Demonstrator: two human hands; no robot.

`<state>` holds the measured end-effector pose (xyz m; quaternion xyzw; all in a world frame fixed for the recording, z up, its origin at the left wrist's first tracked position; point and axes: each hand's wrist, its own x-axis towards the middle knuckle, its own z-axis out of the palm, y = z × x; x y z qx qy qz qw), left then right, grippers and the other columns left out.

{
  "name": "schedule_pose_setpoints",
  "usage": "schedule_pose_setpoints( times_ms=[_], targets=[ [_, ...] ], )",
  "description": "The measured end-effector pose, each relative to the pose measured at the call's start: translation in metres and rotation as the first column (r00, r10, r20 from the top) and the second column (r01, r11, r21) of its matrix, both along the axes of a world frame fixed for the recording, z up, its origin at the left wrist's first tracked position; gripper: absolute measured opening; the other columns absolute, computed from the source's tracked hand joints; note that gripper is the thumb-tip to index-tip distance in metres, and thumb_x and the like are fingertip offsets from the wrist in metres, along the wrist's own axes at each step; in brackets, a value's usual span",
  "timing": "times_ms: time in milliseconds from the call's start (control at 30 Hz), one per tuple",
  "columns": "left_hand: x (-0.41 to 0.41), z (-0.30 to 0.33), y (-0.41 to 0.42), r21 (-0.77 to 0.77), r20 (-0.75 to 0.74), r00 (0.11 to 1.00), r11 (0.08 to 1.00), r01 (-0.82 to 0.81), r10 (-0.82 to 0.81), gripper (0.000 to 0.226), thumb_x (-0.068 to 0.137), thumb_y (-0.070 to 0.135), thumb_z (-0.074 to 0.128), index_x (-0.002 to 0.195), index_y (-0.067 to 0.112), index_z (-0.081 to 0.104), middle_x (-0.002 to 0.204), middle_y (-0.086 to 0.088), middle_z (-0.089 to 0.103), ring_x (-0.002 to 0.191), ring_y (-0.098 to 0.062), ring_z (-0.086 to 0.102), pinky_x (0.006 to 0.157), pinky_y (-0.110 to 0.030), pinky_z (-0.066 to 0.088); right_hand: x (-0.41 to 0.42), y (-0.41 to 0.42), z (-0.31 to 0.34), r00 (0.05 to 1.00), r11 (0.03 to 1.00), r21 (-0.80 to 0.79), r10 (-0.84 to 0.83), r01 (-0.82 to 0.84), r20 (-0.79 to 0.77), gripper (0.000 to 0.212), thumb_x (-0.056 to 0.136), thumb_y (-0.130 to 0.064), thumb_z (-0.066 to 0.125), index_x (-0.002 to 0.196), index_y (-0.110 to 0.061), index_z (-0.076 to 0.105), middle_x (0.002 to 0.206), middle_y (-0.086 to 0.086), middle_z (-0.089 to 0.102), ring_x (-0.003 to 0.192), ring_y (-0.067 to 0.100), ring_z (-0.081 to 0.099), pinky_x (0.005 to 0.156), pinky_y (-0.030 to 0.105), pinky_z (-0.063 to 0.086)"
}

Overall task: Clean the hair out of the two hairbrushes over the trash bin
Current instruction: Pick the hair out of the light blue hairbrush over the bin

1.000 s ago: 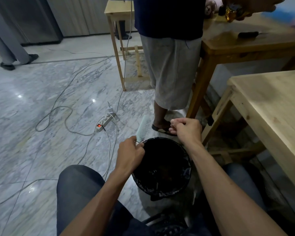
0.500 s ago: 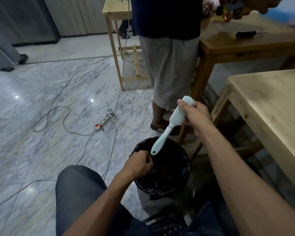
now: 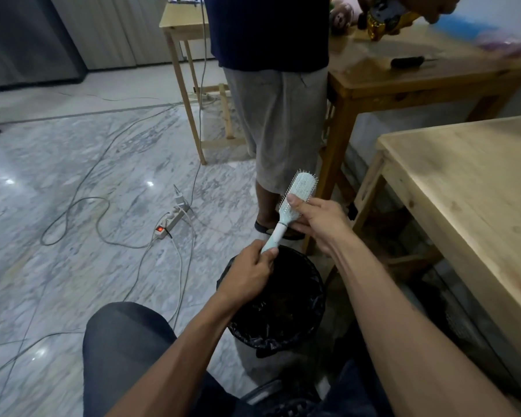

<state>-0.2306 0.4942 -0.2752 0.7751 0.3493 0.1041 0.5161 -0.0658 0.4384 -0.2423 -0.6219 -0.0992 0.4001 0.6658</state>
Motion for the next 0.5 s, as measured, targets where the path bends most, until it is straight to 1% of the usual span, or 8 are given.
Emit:
schedule_pose_setpoints(
  times_ms=[100, 167, 233, 300, 367, 400, 433, 500],
  targets=[
    [-0.006, 0.001, 0.002, 0.116, -0.068, 0.998, 0.993, -0.002, 0.010, 0.021, 0.101, 0.035, 0.049, 0.083, 0.024, 0.053, 0.067, 0.003, 0.056, 0.058, -0.016, 0.051, 0.058, -0.036, 0.037, 0.005, -0.009, 0.004, 0.997, 0.992, -0.107, 0.057, -0.062, -0.044, 0.027, 0.090, -0.007, 0.077, 0.103, 0.015, 0.067, 0.088, 0.019, 0.076, 0.070, 0.023, 0.077, 0.062, 0.028, 0.065],
    [-0.010, 0.003, 0.001, 0.284, -0.132, 0.991, 0.958, 0.040, -0.002, 0.020, 0.102, 0.033, 0.047, 0.094, 0.017, 0.055, 0.071, -0.001, 0.060, 0.065, -0.022, 0.057, 0.059, -0.040, 0.039, 0.009, -0.012, 0.006, 0.997, 0.983, -0.172, 0.052, -0.062, -0.063, 0.035, 0.085, 0.003, 0.079, 0.108, 0.023, 0.063, 0.089, 0.023, 0.076, 0.073, 0.029, 0.078, 0.065, 0.031, 0.066],
    [-0.015, 0.003, 0.002, 0.442, -0.203, 0.979, 0.893, 0.090, 0.002, 0.021, 0.103, 0.035, 0.044, 0.097, 0.016, 0.050, 0.069, 0.002, 0.055, 0.064, -0.024, 0.054, 0.057, -0.040, 0.037, 0.009, -0.011, 0.005, 0.998, 0.969, -0.243, 0.037, -0.047, -0.045, 0.037, 0.079, 0.008, 0.082, 0.108, 0.021, 0.063, 0.079, 0.020, 0.078, 0.070, 0.029, 0.079, 0.063, 0.031, 0.066],
    [-0.020, 0.004, 0.005, 0.542, -0.272, 0.962, 0.831, 0.127, 0.031, 0.021, 0.103, 0.035, 0.042, 0.099, 0.015, 0.048, 0.071, 0.003, 0.051, 0.065, -0.024, 0.049, 0.056, -0.036, 0.033, 0.008, -0.010, 0.004, 0.998, 0.942, -0.330, 0.070, -0.063, 0.009, 0.028, 0.077, 0.005, 0.086, 0.092, 0.017, 0.066, 0.076, 0.021, 0.078, 0.073, 0.028, 0.079, 0.075, 0.038, 0.066],
    [-0.026, 0.006, 0.012, 0.593, -0.299, 0.951, 0.795, 0.126, 0.073, 0.023, 0.102, 0.034, 0.041, 0.099, 0.013, 0.048, 0.076, -0.004, 0.055, 0.069, -0.029, 0.053, 0.056, -0.036, 0.033, 0.002, -0.012, 0.007, 0.989, 0.902, -0.421, 0.133, -0.091, 0.071, 0.018, 0.079, 0.003, 0.085, 0.073, 0.010, 0.069, 0.071, 0.019, 0.077, 0.078, 0.028, 0.078, 0.088, 0.043, 0.063],
    [-0.029, 0.008, 0.017, 0.597, -0.282, 0.954, 0.797, 0.089, 0.105, 0.023, 0.103, 0.034, 0.041, 0.098, 0.013, 0.048, 0.075, -0.005, 0.056, 0.070, -0.032, 0.055, 0.055, -0.036, 0.033, -0.002, -0.012, 0.008, 0.982, 0.884, -0.458, 0.157, -0.094, 0.103, 0.016, 0.083, 0.004, 0.081, 0.072, 0.008, 0.071, 0.062, 0.013, 0.074, 0.073, 0.024, 0.076, 0.084, 0.038, 0.064],
    [-0.033, 0.009, 0.023, 0.589, -0.254, 0.957, 0.807, 0.040, 0.138, 0.022, 0.103, 0.034, 0.041, 0.096, 0.013, 0.047, 0.071, -0.003, 0.053, 0.068, -0.032, 0.055, 0.052, -0.035, 0.030, -0.006, -0.011, 0.009, 0.977, 0.878, -0.470, 0.173, -0.094, 0.128, 0.012, 0.086, 0.006, 0.077, 0.075, 0.009, 0.072, 0.059, 0.011, 0.072, 0.064, 0.020, 0.073, 0.071, 0.032, 0.065],
    [-0.039, 0.011, 0.031, 0.578, -0.216, 0.959, 0.816, -0.024, 0.181, 0.022, 0.103, 0.032, 0.041, 0.096, 0.013, 0.047, 0.064, 0.003, 0.045, 0.062, -0.027, 0.048, 0.047, -0.034, 0.022, -0.013, -0.011, 0.008, 0.963, 0.870, -0.478, 0.221, -0.124, 0.153, 0.005, 0.090, 0.011, 0.070, 0.087, 0.014, 0.073, 0.073, 0.020, 0.072, 0.054, 0.019, 0.066, 0.045, 0.023, 0.055]
  ],
)
